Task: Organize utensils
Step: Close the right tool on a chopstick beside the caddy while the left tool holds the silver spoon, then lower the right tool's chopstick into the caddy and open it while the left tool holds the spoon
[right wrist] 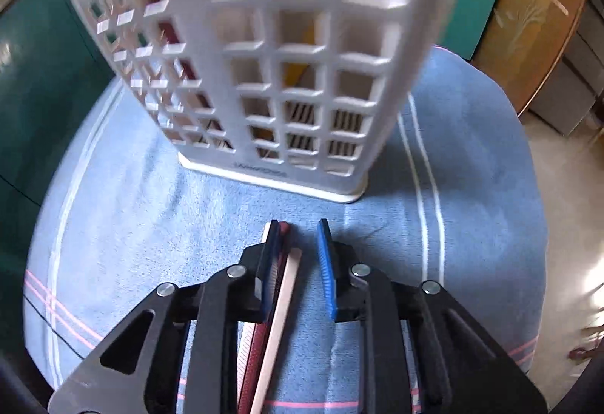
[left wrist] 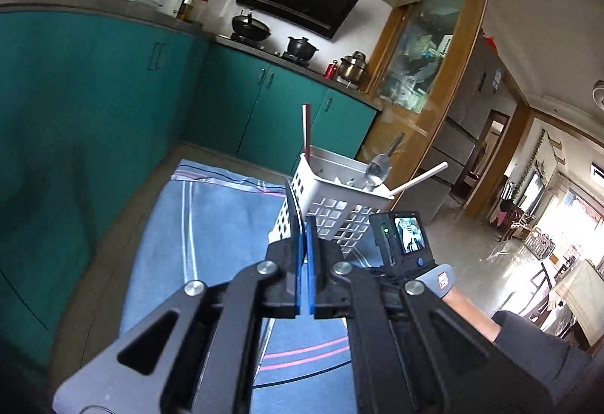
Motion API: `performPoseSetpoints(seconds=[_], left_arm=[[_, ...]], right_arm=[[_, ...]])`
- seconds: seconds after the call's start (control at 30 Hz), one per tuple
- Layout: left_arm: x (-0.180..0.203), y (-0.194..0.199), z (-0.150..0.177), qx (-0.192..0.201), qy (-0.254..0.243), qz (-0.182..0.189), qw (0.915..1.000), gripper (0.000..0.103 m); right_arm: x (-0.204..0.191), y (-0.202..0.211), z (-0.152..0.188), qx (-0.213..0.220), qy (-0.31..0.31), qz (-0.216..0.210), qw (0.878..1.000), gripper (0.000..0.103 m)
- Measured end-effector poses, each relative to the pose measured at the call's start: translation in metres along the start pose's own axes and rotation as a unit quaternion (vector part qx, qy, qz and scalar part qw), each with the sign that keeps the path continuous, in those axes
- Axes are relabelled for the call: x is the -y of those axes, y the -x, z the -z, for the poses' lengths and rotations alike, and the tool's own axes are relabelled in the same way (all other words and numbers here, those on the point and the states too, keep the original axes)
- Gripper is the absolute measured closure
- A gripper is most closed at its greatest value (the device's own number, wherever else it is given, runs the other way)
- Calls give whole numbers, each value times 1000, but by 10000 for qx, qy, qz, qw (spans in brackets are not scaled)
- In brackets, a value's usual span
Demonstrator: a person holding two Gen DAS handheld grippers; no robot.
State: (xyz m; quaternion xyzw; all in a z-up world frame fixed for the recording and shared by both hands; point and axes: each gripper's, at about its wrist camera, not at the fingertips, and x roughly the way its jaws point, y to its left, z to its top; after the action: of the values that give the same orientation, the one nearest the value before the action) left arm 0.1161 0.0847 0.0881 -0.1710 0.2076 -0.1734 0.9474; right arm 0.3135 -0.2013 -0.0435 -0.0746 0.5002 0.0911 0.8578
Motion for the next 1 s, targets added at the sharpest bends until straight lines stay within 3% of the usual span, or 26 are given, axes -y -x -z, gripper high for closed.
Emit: performPoseSetpoints(seconds=[0.13,0.23,0.33,0.53,0.8,1.0], left_arm=[[-3,4,-2,-22,94,33,9999,101],[-7,6,-4,-39,149,61,9999,101],[-9,8,-3,-59,180,77,9998,101],[-12,8,-3,-66,216,52,9997,101],[-12,8,0,-110,166,73,9998,101],[0,18,1,56,10,220,9997,101]], right_arm=[[-14,-1,-3,-164,83,218,9996,86],[-27,-4,0,-413,269,158,9987,88],[-28,-2,0,-405,225,246,9986,89],[-13,2,-6,-278,-66,-33,9996,95],[-6,115,9,965,-247,-584,9933,97],[10,224,44,2138,-462,-927,9714,97]])
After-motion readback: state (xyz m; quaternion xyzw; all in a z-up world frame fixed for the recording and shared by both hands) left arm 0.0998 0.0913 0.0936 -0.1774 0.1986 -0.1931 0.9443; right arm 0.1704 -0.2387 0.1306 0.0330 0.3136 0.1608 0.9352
